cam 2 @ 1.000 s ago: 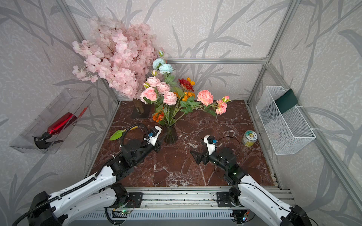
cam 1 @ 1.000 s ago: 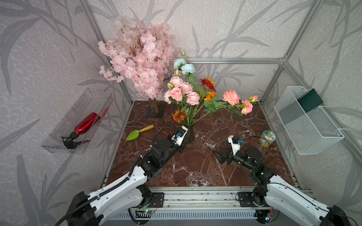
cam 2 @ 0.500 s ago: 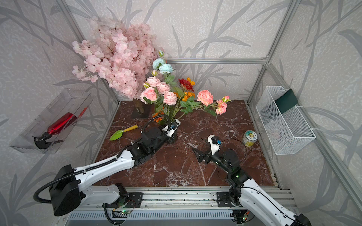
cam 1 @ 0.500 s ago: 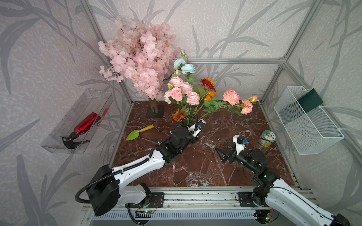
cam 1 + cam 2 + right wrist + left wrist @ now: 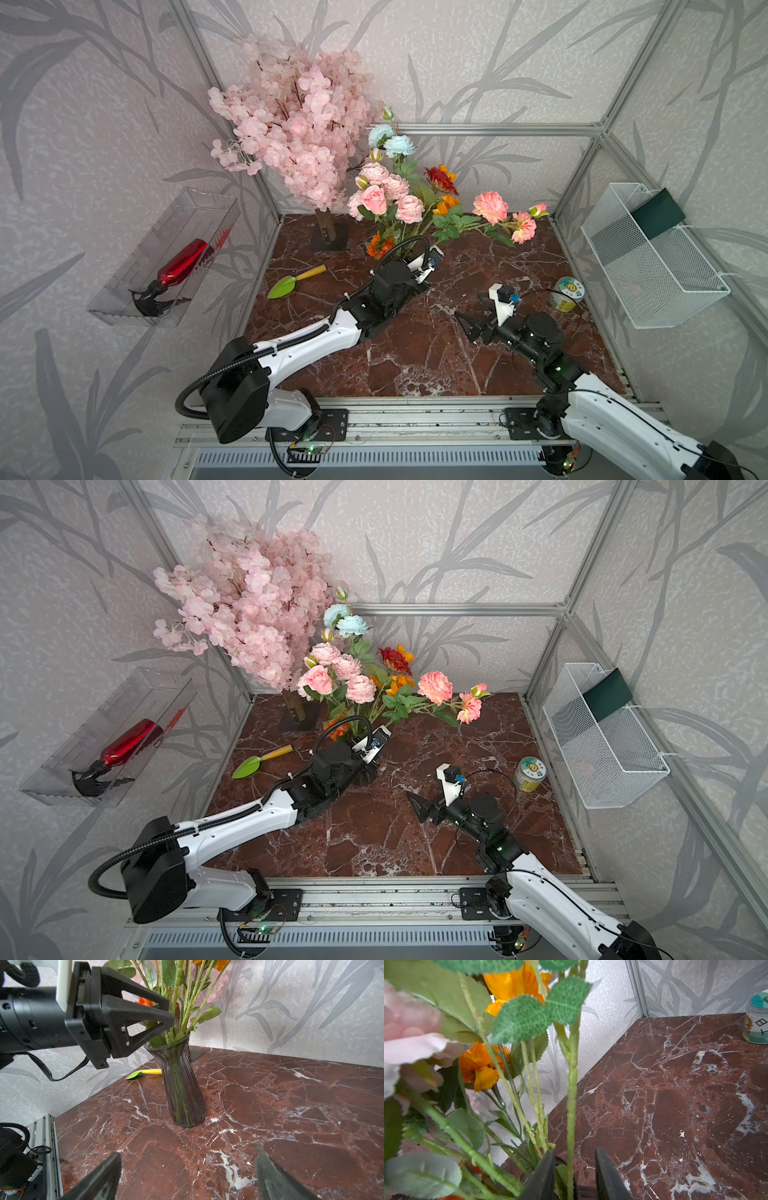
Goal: Pick out pink flowers from the vase
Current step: Pick up the flower from the vase.
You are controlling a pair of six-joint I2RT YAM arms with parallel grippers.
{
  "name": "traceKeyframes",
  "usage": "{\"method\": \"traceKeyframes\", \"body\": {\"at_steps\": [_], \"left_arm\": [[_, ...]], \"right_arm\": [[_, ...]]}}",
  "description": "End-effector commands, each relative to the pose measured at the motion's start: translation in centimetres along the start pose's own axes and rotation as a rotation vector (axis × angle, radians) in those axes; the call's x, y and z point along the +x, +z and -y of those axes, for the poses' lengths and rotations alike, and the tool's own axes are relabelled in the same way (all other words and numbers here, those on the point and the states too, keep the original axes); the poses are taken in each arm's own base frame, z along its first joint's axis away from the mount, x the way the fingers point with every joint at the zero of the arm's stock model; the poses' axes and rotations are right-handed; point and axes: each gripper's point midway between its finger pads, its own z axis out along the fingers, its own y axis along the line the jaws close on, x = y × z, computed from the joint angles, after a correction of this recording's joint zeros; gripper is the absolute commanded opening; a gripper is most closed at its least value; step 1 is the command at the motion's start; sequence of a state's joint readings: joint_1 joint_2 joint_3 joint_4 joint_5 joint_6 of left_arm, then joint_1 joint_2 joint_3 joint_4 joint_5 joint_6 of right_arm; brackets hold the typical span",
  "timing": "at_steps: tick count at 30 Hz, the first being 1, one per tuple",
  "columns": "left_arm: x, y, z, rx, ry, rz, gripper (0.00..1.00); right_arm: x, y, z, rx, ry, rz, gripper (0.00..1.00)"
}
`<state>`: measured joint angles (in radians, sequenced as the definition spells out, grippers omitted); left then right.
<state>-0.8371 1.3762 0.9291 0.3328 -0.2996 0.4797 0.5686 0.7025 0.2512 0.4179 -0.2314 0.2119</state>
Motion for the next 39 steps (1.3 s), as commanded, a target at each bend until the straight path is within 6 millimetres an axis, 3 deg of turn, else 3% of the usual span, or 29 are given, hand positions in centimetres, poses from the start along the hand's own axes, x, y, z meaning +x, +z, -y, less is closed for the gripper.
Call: {"method": "traceKeyframes", "body": {"at_steps": [1, 12, 20, 24, 32, 39], "left_arm": [[-1.3, 0.4, -1.4, -0.072, 0.010, 0.026, 0.33], [-1.7, 1.4, -1.2, -0.068, 0.010, 0.025, 0.23], [-2.0, 1.0, -1.4, -0.048, -0.018, 0.034, 0.07], [-2.3, 0.5, -1.8, -0.032, -0.059, 0.058, 0.00], [-3.7, -1.4, -3.3, -0.014, -0.114, 0.126, 0.00], [-6.1, -3.6, -5.7, -0.035, -0.156, 0.206, 0.00]], "right_arm": [[-3.0, -0.2, -1.0, -0.032, -0.031, 0.085, 0.99], [-3.0, -0.8, -0.7, -0.010, -0.041, 0.087, 0.99], [-2.9, -0.5, -0.8, -0.019, -0.038, 0.083, 0.99], [-3.0, -0.4, -0.9, -0.023, -0.034, 0.083, 0.99], [-3.1, -0.2, -1.0, -0.036, -0.021, 0.087, 0.99], [-5.0, 0.8, -1.7, -0.067, -0.045, 0.098, 0.99]]}}
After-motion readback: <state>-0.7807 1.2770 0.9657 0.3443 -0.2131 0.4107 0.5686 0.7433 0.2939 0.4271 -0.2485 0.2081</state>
